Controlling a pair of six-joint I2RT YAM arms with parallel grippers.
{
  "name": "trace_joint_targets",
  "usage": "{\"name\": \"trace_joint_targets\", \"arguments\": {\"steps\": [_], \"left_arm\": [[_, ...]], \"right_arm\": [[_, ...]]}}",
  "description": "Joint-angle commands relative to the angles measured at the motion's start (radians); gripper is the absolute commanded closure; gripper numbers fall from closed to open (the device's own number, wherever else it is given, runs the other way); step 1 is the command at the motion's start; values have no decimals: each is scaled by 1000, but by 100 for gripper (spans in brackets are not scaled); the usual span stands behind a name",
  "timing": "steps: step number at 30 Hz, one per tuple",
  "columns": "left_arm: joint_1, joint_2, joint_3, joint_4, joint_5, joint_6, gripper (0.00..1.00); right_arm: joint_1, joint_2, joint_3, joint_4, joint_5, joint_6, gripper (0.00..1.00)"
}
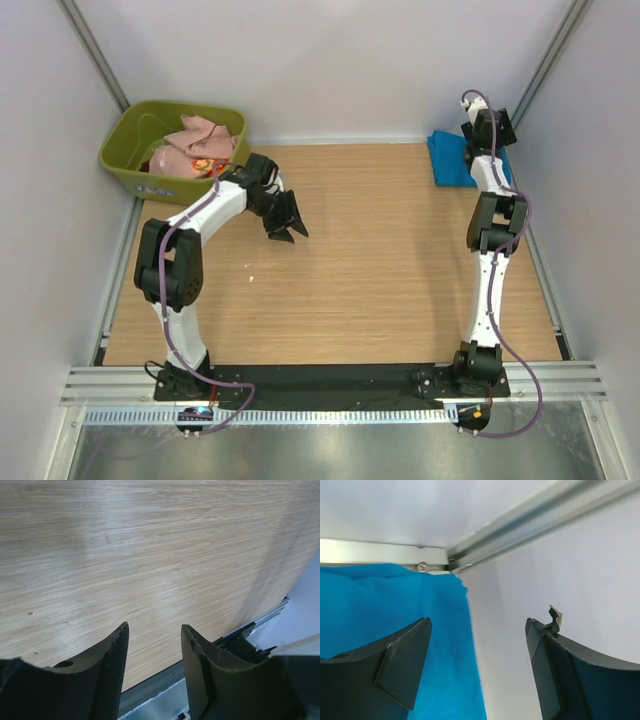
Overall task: Fold and stack the t-shirts
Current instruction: Neatly place the folded tshirt to the corner
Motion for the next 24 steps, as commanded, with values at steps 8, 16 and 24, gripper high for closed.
{"name": "trace_joint_targets", "arguments": {"steps": [8, 16, 24], "left_arm": [[-27, -105, 14, 15, 7, -81, 52], [-48, -236, -83, 35, -7, -125, 47], [-56, -504, -463, 264, -24, -235, 41]], "right_arm": [[156, -372, -198, -167, 134, 248, 17], [373, -725, -612, -302, -62, 910, 16], [575, -1232, -1310, -94, -326, 1270, 8]]}}
